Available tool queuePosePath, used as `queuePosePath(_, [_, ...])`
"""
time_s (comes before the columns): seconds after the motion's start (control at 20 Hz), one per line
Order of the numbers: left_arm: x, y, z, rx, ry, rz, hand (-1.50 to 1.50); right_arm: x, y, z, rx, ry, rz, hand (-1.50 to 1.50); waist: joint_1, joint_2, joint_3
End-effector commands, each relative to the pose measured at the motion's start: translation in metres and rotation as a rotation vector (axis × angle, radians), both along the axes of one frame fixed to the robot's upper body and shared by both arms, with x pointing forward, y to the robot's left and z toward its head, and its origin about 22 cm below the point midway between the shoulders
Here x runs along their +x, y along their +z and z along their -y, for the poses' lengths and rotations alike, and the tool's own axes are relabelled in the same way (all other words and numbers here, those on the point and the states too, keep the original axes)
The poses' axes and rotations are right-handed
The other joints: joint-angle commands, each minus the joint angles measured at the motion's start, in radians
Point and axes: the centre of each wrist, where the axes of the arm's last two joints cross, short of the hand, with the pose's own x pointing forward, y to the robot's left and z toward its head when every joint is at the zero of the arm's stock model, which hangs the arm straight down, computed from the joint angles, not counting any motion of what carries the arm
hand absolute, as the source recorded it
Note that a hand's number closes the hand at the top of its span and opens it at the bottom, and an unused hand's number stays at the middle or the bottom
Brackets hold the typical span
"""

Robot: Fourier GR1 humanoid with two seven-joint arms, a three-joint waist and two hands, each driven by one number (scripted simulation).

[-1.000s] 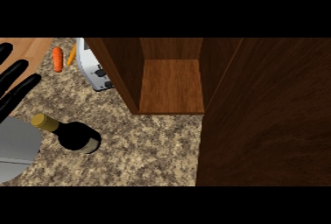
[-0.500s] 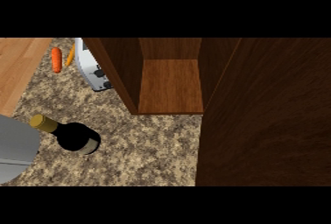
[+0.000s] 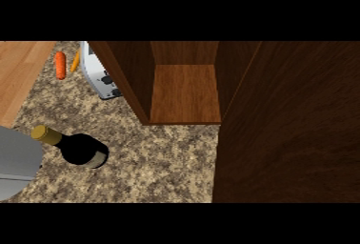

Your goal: Pick up the wine, place it into the cabinet and close the cabinet

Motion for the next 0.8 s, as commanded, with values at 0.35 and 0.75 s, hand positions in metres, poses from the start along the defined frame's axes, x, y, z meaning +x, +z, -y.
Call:
queuePosePath(0.35, [0.014, -0.044, -0.038, 0.022, 0.030, -0.053, -1.50, -0.040, 0.035, 0.013, 0.040, 0.033, 0.088, -1.50, 0.000, 0.002, 0.001])
queuePosePath(0.75, [0.022, -0.109, -0.056, 0.022, 0.032, -0.155, -1.50, -0.041, 0.030, 0.011, 0.042, 0.032, 0.079, -1.50, -0.010, 0.002, 0.001])
